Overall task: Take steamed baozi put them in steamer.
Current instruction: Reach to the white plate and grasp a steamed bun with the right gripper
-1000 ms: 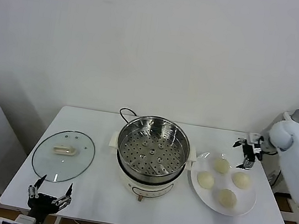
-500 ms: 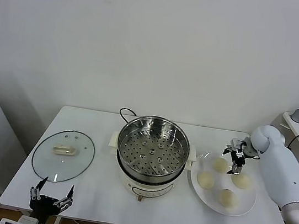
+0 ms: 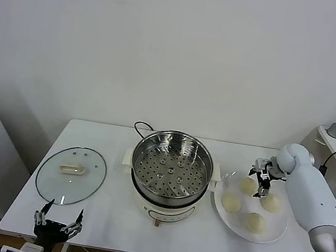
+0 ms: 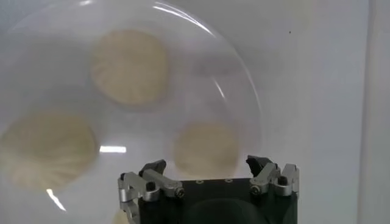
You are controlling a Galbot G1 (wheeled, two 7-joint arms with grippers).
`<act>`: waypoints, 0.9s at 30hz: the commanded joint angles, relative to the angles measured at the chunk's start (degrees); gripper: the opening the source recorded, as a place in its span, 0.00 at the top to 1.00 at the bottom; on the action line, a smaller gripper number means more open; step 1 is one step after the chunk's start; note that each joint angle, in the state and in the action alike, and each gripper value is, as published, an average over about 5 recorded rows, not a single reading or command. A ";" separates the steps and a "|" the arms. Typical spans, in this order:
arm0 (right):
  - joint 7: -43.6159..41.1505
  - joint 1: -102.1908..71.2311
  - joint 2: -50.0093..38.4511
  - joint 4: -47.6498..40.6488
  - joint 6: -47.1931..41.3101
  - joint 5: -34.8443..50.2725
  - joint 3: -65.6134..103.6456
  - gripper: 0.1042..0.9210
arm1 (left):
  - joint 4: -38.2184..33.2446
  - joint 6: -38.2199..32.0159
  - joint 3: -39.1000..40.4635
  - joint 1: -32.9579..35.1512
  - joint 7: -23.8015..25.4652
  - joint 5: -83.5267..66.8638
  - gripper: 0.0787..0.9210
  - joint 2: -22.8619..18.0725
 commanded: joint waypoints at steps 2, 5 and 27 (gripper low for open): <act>0.88 -0.11 0.59 -0.64 0.15 -0.71 0.38 0.12 | 0.11 0.01 0.11 0.01 0.04 0.15 0.12 0.01; 1.12 -0.28 0.90 -0.70 0.10 -0.97 0.72 0.12 | 0.10 0.01 0.13 -0.02 0.07 0.22 0.12 0.04; 2.80 -0.35 1.25 -1.65 -0.79 -2.51 2.01 0.28 | 0.58 0.01 0.26 -0.18 0.10 0.34 0.12 0.13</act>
